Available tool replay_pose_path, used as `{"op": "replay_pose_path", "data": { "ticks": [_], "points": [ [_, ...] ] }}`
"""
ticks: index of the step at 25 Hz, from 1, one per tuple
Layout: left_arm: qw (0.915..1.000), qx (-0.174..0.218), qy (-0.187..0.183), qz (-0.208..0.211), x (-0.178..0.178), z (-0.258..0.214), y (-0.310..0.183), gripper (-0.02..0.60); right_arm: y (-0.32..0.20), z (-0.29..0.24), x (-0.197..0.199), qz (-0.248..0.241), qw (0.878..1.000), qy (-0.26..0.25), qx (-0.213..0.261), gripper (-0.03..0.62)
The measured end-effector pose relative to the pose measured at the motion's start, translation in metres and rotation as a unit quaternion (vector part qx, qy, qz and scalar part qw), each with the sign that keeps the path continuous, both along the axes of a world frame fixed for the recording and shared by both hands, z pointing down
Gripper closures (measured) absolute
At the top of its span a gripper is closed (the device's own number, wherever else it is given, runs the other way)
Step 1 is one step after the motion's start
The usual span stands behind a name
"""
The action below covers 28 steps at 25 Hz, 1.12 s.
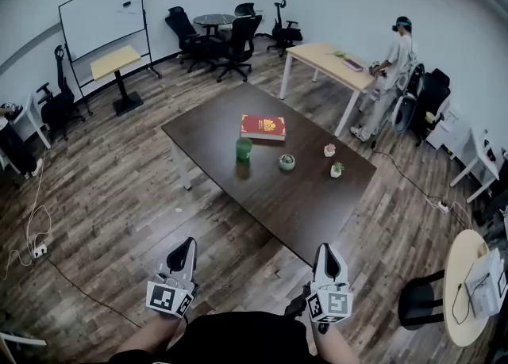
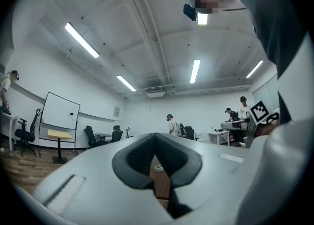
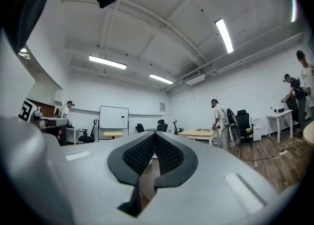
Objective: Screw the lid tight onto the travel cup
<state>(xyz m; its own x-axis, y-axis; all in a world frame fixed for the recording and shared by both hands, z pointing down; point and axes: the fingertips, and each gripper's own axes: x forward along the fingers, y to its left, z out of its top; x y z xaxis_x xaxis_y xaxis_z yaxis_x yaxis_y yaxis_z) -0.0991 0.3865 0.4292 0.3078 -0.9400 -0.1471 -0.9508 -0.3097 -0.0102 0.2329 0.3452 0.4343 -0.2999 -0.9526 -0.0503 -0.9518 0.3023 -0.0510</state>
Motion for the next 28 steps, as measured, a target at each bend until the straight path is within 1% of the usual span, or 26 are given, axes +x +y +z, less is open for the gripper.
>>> {"op": "replay_pose_path", "data": {
  "ticks": [3, 8, 11, 14, 19, 21, 24, 28],
  "points": [
    [1.0000, -0.001, 0.000, -0.006, 0.011, 0.000, -0.006, 0.581, -0.009, -0.003, 0.007, -0.011, 1.000, 0.001, 0.007, 0.585],
    [0.9998, -0.002, 0.005, -0.020, 0.021, 0.002, -0.024, 0.581, -0.036, 0.003, 0.012, -0.023, 1.000, 0.008, 0.005, 0.585],
    [0.9996, -0.007, -0.001, -0.027, 0.025, 0.006, -0.044, 0.581, -0.061, 0.009, 0.010, -0.042, 0.999, 0.014, 0.006, 0.585],
    [0.9997, -0.010, 0.001, -0.021, 0.028, 0.009, -0.069, 0.581, -0.087, 0.014, 0.012, -0.039, 0.999, 0.015, 0.000, 0.585],
    [0.9999, -0.008, 0.009, -0.001, 0.018, 0.014, -0.146, 0.581, -0.152, 0.020, 0.002, -0.024, 1.000, 0.019, -0.005, 0.585],
    [0.9998, -0.007, 0.015, 0.009, 0.008, 0.019, -0.186, 0.581, -0.183, 0.025, -0.006, -0.011, 1.000, 0.025, -0.009, 0.585],
    [0.9994, -0.003, 0.013, 0.031, -0.009, 0.021, -0.246, 0.581, -0.230, 0.027, -0.023, 0.003, 0.999, 0.035, -0.010, 0.585],
    [0.9978, -0.004, 0.011, 0.065, -0.033, 0.014, -0.330, 0.581, -0.295, 0.015, -0.037, 0.043, 0.998, 0.039, -0.011, 0.585]
  ]
}}
